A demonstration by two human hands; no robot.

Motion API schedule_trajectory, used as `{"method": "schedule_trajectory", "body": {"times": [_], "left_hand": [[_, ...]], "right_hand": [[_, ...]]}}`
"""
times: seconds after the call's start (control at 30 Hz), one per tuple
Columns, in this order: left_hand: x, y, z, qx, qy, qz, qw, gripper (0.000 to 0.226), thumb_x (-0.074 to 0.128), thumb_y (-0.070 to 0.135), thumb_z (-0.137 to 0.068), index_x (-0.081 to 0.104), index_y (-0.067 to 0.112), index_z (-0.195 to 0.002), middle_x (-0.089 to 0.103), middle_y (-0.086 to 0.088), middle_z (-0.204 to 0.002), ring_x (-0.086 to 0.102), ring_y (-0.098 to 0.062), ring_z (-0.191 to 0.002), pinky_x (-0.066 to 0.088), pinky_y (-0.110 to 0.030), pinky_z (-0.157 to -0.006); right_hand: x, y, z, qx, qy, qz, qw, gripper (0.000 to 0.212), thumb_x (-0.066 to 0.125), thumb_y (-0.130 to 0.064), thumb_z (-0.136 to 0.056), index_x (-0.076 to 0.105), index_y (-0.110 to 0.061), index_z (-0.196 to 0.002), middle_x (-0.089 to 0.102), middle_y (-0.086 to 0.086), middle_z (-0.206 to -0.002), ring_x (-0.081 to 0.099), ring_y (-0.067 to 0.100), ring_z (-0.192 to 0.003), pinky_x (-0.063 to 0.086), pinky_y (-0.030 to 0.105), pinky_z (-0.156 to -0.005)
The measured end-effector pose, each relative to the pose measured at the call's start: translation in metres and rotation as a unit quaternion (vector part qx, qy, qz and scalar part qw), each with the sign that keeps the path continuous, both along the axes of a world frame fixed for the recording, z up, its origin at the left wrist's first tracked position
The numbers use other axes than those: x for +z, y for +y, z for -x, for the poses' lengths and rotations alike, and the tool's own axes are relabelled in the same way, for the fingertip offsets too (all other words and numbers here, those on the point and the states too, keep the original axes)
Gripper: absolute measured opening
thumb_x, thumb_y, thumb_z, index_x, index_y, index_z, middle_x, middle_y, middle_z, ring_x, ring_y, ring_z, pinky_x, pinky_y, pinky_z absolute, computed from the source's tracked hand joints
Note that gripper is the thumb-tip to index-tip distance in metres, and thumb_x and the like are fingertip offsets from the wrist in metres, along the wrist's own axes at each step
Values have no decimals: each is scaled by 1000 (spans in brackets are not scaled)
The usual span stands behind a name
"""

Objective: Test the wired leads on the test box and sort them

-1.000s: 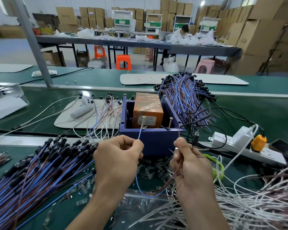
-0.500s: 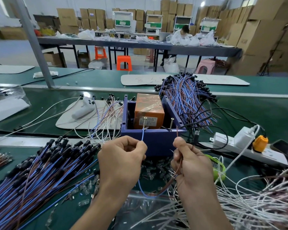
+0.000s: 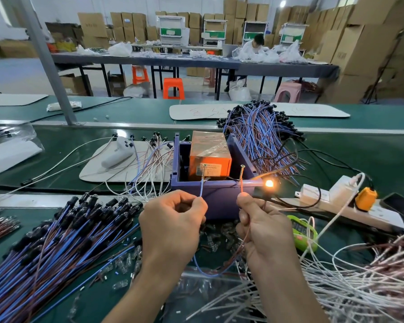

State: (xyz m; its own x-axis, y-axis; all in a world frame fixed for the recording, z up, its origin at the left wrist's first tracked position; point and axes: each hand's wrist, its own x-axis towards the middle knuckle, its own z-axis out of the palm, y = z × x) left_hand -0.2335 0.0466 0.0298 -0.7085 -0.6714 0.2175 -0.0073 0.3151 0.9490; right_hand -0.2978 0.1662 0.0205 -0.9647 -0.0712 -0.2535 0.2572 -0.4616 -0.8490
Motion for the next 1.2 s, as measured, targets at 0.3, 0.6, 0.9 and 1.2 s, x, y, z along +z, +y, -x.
{"method": "schedule_trajectory", "body": {"times": [0.3, 0.6, 0.9, 1.2], "left_hand": [[5, -4, -4, 69, -37, 61, 995, 12, 62, 45, -78, 69, 44, -69, 58, 14, -45, 51, -6, -40, 40, -26, -49], [15, -31, -4, -181, -104, 15, 978, 26, 74, 32, -91, 78, 21, -68, 63, 1, -49, 53, -11, -45, 47, -26, -49], [20, -23, -6, -267, -35, -240, 933, 23, 80, 35, -62, 84, 19, -78, 67, -6, -61, 58, -13, -52, 48, -25, -58], [4, -61, -33, -37, -38, -267, 962, 12, 73, 18, -91, 78, 8, -85, 76, -8, -72, 62, -11, -49, 43, -21, -46]], "right_hand": [[1, 8, -8, -9, 16, 16, 1000, 26, 73, -6, -90, 56, -12, -72, 46, 2, -50, 35, 9, -40, 30, 19, -37], [7, 1, -19, 119, 110, -164, 973, 26, 81, -13, -83, 71, -16, -59, 53, 4, -50, 40, 13, -44, 35, 20, -44], [19, 3, -36, 154, 137, -111, 972, 21, 79, -28, -75, 77, -11, -63, 66, 9, -60, 50, 12, -46, 42, 18, -45], [19, 50, -35, 11, 20, 83, 996, 58, 48, -33, -106, 74, -4, -62, 54, 11, -56, 31, 13, -39, 32, 24, -41]]}}
